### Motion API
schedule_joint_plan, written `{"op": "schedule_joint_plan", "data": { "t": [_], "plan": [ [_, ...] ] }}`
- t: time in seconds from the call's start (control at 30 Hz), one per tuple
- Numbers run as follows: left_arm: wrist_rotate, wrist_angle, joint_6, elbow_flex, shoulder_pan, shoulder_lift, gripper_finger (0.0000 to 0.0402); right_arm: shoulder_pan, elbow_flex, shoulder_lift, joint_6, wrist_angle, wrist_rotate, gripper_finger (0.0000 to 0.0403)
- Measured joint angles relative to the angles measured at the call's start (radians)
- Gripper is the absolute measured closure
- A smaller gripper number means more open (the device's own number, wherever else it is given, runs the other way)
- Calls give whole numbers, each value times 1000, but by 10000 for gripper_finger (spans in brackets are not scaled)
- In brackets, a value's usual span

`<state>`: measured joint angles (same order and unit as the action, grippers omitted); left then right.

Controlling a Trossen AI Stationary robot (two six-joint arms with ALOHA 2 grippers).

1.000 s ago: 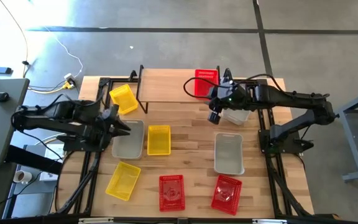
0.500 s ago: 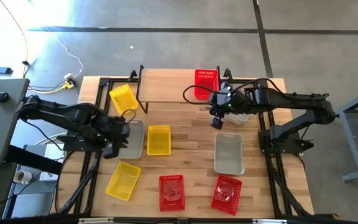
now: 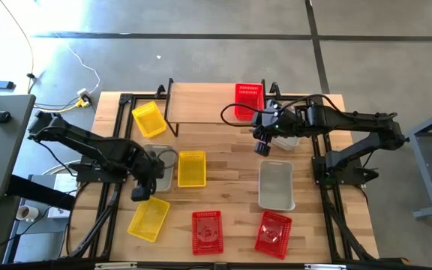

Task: Stack baskets on shelf by color
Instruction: Put the bottom left gray bin on the shelf

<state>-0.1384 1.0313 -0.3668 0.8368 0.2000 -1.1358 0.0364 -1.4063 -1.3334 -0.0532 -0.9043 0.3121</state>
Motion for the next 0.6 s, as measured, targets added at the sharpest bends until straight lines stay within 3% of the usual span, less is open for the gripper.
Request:
{"op": "schedule_joint_plan", "data": {
  "t": [0.6],
  "plan": [
    [64, -76, -33, 0, 46, -279, 275, 0, 0, 0, 20, 1, -1, 324]
  ]
}}
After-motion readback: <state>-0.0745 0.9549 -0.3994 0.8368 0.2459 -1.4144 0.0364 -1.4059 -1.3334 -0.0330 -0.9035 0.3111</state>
